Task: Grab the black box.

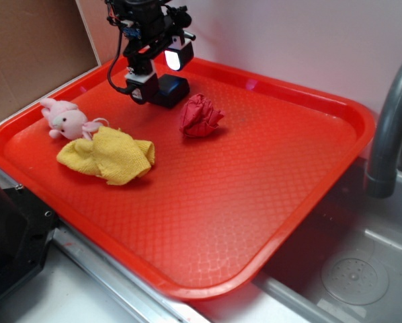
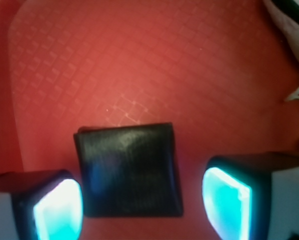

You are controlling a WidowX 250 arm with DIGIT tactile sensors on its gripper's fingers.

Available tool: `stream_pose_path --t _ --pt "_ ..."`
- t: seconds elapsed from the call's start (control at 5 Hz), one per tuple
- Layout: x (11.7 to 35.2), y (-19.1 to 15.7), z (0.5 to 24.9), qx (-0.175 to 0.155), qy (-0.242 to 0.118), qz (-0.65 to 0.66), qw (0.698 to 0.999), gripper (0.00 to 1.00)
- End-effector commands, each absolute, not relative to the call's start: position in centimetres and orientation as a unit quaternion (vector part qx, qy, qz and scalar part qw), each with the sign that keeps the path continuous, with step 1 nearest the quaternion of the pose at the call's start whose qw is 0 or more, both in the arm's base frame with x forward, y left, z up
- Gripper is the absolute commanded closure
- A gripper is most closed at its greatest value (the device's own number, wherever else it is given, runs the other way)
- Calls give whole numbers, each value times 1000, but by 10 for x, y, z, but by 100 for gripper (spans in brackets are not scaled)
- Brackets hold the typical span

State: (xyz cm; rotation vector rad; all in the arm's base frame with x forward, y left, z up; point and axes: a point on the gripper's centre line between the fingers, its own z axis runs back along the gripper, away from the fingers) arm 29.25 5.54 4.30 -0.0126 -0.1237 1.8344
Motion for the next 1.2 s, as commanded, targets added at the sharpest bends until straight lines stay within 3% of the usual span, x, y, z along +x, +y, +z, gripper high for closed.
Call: stream_pose_path --t 0.0,0.4,0.6,0.8,1.0 --pt "289 65 33 2 -78 791 606 0" --pt "291 63 25 -1 -59 791 609 0" --pt "289 62 23 -2 -63 792 607 100" --pt "285 57 46 -21 -54 747 662 100" --pt "277 37 95 -49 -47 659 749 100"
